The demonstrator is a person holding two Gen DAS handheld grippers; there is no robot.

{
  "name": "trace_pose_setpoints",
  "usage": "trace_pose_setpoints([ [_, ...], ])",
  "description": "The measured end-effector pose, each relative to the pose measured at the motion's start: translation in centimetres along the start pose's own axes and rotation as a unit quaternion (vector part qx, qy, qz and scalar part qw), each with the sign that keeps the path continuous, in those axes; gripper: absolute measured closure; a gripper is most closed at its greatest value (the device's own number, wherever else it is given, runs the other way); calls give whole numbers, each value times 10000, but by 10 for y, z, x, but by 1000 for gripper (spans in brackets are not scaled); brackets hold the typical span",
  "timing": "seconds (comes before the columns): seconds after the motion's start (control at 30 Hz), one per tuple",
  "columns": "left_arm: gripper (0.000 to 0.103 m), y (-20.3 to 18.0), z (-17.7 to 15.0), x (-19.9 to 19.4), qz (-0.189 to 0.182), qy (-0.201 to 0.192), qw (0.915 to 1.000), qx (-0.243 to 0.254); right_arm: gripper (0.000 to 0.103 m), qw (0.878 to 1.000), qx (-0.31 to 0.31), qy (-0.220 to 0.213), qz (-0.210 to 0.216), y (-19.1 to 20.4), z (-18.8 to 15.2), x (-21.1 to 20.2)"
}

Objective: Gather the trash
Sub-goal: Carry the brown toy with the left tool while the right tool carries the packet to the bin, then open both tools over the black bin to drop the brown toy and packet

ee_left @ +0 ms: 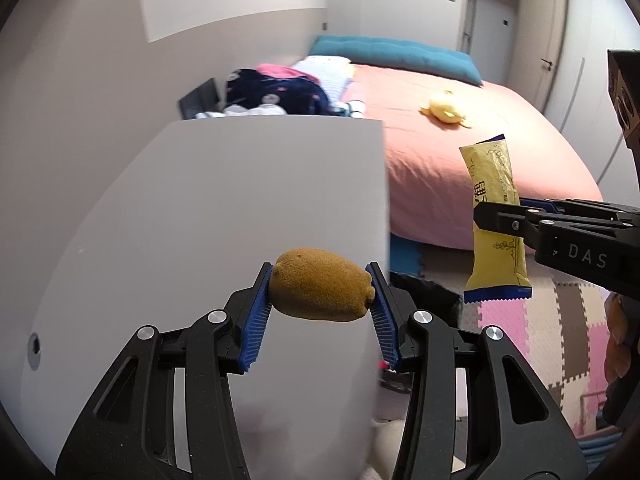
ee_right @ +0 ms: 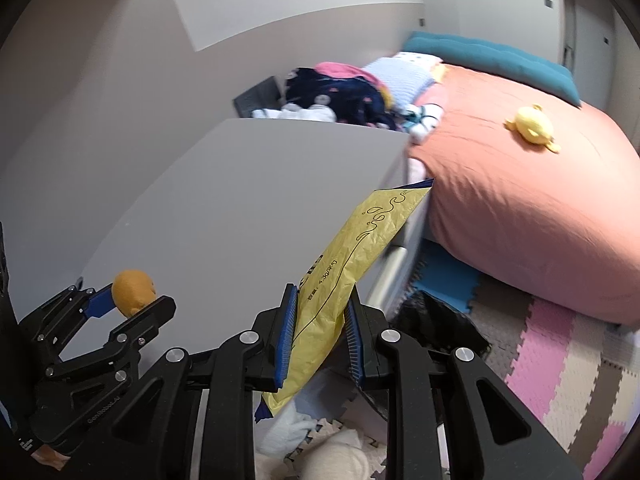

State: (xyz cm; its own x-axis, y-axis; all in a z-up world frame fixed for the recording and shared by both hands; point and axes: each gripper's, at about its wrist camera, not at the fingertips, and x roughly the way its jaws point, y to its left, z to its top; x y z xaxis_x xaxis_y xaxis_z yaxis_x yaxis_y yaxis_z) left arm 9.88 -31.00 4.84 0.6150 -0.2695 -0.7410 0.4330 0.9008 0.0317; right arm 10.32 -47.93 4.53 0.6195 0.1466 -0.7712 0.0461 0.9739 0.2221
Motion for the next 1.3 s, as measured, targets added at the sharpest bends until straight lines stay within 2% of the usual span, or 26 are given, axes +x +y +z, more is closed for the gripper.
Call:
trace_pose_setpoints([
  [0.33, 57, -64, 5, 16, -368, 85, 9983, 454, 78, 9979, 465, -153, -425, -70, -21, -24],
  [0.67, 57, -121, 9, 29, -867, 193, 9925, 836, 78, 9915, 867, -224, -941, -134, -43, -48],
  [0.9, 57, -150, 5, 45, -1155, 378, 9878, 975, 78, 9884, 989, -150, -1139, -157, -49, -47],
  [1.13, 57, -156, 5, 64, -1155, 584, 9862, 1031, 78, 9881, 982, -50, -1179, -162, -42, -30],
  [1.17, 56, -155, 6, 67, -1125, 631, 9865, 1012, 76, 9883, 954, -8, -1193, -162, -39, -25],
  [1.23, 20, -152, 8, 75, -994, 815, 9874, 921, 36, 9865, 941, -36, -1337, -163, -35, -20],
  [1.27, 6, -150, 9, 74, -842, 770, 9899, 841, 4, 9851, 968, -103, -1417, -163, -34, -19],
  [1.3, 6, -145, 10, 73, -702, 638, 9927, 751, 2, 9838, 990, -195, -1480, -164, -33, -20],
])
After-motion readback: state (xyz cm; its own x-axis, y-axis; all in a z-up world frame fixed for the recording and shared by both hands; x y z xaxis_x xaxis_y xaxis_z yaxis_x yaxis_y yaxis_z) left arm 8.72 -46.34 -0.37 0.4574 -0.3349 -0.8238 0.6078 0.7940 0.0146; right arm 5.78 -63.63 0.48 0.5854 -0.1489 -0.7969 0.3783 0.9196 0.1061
